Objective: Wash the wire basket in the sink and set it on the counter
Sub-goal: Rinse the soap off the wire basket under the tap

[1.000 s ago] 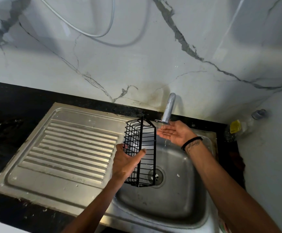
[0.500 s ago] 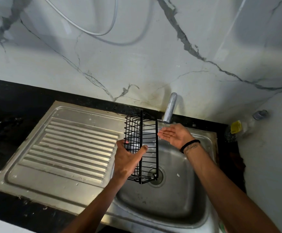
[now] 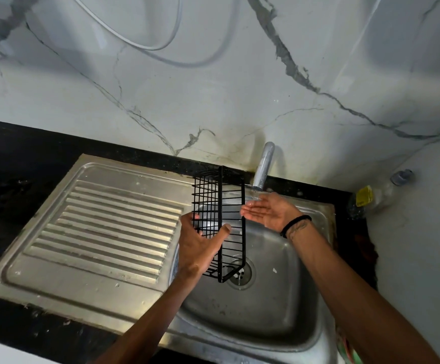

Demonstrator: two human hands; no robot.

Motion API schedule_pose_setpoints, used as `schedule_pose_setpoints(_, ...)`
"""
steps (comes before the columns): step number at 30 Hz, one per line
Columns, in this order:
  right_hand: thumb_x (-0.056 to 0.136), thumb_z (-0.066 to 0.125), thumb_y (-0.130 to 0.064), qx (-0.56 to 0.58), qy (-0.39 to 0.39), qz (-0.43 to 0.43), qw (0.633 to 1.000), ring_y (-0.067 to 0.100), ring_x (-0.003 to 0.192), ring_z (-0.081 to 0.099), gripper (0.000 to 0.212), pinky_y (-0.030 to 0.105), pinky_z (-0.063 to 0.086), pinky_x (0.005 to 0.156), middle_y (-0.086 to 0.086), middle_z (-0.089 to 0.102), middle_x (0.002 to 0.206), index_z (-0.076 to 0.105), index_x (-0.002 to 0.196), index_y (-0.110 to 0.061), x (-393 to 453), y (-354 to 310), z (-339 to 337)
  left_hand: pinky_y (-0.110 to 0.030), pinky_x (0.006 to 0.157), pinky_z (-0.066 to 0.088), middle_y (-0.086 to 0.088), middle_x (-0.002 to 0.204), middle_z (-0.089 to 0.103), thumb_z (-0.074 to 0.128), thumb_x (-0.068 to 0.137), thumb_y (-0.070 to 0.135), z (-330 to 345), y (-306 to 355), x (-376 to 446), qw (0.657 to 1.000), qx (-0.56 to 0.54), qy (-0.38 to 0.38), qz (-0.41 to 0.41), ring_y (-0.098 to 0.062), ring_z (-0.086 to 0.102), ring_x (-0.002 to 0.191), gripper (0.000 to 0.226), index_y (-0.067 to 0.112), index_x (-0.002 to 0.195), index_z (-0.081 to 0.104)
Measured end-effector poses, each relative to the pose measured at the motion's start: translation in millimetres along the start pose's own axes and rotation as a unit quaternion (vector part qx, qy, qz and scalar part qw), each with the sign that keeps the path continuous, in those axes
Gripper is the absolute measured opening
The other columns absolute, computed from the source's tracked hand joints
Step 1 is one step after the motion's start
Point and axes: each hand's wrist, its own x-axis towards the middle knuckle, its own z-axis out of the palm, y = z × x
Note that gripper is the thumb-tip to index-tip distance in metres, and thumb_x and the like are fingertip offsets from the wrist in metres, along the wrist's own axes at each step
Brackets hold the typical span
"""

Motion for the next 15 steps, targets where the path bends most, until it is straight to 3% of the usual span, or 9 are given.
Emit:
schedule_pose_setpoints(2,0.109,0.041,-0.018,-0.019,0.0,-0.012,1.0,0.044,0.112,0.066,0.036,0.049,0.053,0.103,0.033,0.065,0.119,0.059,0.116,0.013,0.4,-7.5,0.7,-0.03,0.087,0.049,0.006,0.116,0.054,0.078,0.056,0.074,-0.4,0.0,0.1,1.0,-0.005,0.002,0.015,-0.016,0.057,0.111,0.087,0.032,0.121,0.038)
schedule_pose_setpoints(6,0.11,0.037,-0.024,-0.088,0.004,-0.008,0.996,0.042,0.114,0.065,0.042,0.048,0.051,0.106,0.033,0.065,0.12,0.062,0.107,0.01,-5.9,-8.2,0.2,-0.046,0.096,0.055,0.003,0.121,0.055,0.081,0.055,0.074,0.9,0.9,2.7,0.999,-0.014,0.018,0.038,-0.019,0.057,0.114,0.092,0.032,0.126,0.038)
schedule_pose_setpoints(10,0.11,0.036,-0.024,-0.097,-0.003,0.006,0.995,0.042,0.115,0.065,0.043,0.047,0.049,0.108,0.032,0.065,0.12,0.062,0.113,0.011,-6.2,-0.6,-5.4,-0.051,0.099,0.054,-0.003,0.129,0.055,0.079,0.052,0.083,3.8,1.4,3.7,0.999,-0.02,0.021,0.044,-0.026,0.057,0.12,0.106,0.028,0.132,0.037)
schedule_pose_setpoints(15,0.11,0.036,-0.022,-0.093,0.009,0.005,0.996,0.042,0.112,0.066,0.041,0.046,0.051,0.106,0.032,0.065,0.12,0.062,0.111,0.011,-3.1,2.5,-11.7,-0.023,0.084,0.048,0.0,0.122,0.053,0.084,0.057,0.063,6.2,-0.9,2.3,0.998,-0.03,0.009,0.053,-0.02,0.057,0.112,0.092,0.031,0.127,0.034)
